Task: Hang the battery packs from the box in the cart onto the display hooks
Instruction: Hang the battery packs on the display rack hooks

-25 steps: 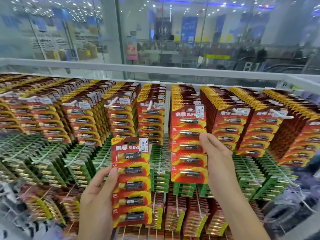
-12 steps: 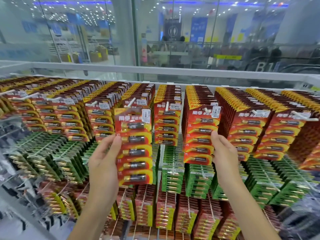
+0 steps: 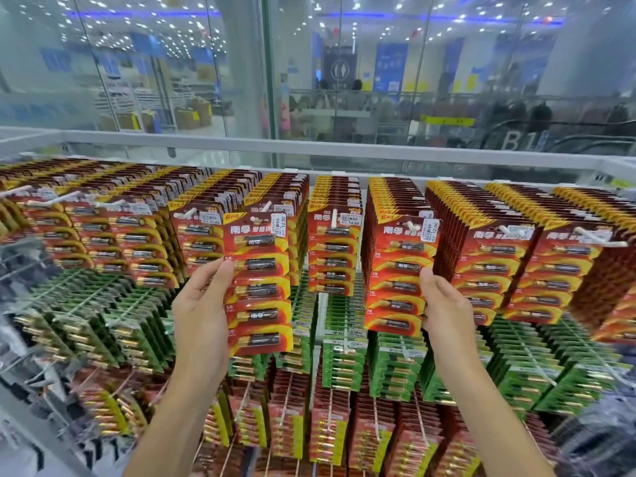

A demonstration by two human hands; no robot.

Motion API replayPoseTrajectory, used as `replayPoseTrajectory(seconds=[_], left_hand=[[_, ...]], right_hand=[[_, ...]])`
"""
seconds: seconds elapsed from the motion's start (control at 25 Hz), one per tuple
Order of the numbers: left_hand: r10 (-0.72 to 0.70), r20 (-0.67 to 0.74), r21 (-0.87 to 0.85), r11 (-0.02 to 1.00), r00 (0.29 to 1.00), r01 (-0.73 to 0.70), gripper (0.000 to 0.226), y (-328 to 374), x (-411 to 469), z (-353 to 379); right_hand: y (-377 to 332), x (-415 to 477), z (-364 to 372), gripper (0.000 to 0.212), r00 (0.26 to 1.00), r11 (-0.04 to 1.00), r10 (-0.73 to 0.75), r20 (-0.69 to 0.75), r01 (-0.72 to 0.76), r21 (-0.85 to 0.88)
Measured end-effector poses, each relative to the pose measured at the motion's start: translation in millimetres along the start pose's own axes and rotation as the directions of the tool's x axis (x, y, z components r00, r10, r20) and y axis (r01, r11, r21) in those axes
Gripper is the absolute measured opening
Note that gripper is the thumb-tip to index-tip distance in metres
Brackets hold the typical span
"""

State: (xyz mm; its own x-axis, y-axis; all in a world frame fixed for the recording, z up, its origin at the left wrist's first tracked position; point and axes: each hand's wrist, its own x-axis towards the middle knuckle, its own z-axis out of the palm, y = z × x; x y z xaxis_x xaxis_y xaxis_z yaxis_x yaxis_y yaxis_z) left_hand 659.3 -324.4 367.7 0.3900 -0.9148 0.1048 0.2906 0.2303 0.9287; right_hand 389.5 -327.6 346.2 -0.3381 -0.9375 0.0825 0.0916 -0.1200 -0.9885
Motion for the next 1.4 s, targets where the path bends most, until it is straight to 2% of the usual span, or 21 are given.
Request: replayPoseTrajectory(seconds=[0.28,0.36,0.44,0.48,0.8,0.92,1.08,1.24,1.4], left_hand=[[-0.001,0.042,0.105,0.994,0.999,-0.003,0.020,-8,33,13],[0.016,0.031,0.142,0.990,0.999,-0.021,0.023,-18,51,17],[0.040,0.019,0.171,0.984,0.999,-0.043,0.028,-27,64,19],[0.057,0.017,0.193,0.979,0.998,-0.059,0.033,-32,69,20],[0.222,-0.113,0.263,0.947,0.968,-0.187,0.039,-59,71,28],[0.195,-0.111,0.284,0.946,0.974,-0.157,0.034,-64,58,20],[0.147,-0.060,0.299,0.946,0.987,-0.123,0.032,-78,13,1],[-0.024,-0.004,0.227,0.974,1.000,0.024,0.023,-122,-34,-12],[-0.214,0.171,0.227,0.959,0.962,0.173,0.020,-176,-87,4]], right_hand=[[3,3,-3,0.089,1.000,1.000,0.021,-0.018,-0.021,0.012],[0,3,-3,0.075,1.000,1.000,0.020,-0.002,-0.020,-0.008],[-8,2,-2,0.039,1.000,0.998,0.005,0.010,-0.004,-0.067],[-11,2,-2,0.034,1.000,0.997,-0.001,0.011,0.002,-0.083],[5,-1,-11,0.036,0.996,0.979,-0.056,-0.074,0.041,-0.197],[12,-15,-21,0.022,0.988,0.968,-0.084,-0.128,0.050,-0.245],[36,-51,-40,0.023,0.981,0.951,-0.024,-0.195,-0.038,-0.307],[81,-104,-70,0.011,0.945,0.937,0.108,-0.310,-0.201,-0.284],[120,-171,-126,0.010,0.844,0.911,0.213,-0.491,-0.353,-0.211]])
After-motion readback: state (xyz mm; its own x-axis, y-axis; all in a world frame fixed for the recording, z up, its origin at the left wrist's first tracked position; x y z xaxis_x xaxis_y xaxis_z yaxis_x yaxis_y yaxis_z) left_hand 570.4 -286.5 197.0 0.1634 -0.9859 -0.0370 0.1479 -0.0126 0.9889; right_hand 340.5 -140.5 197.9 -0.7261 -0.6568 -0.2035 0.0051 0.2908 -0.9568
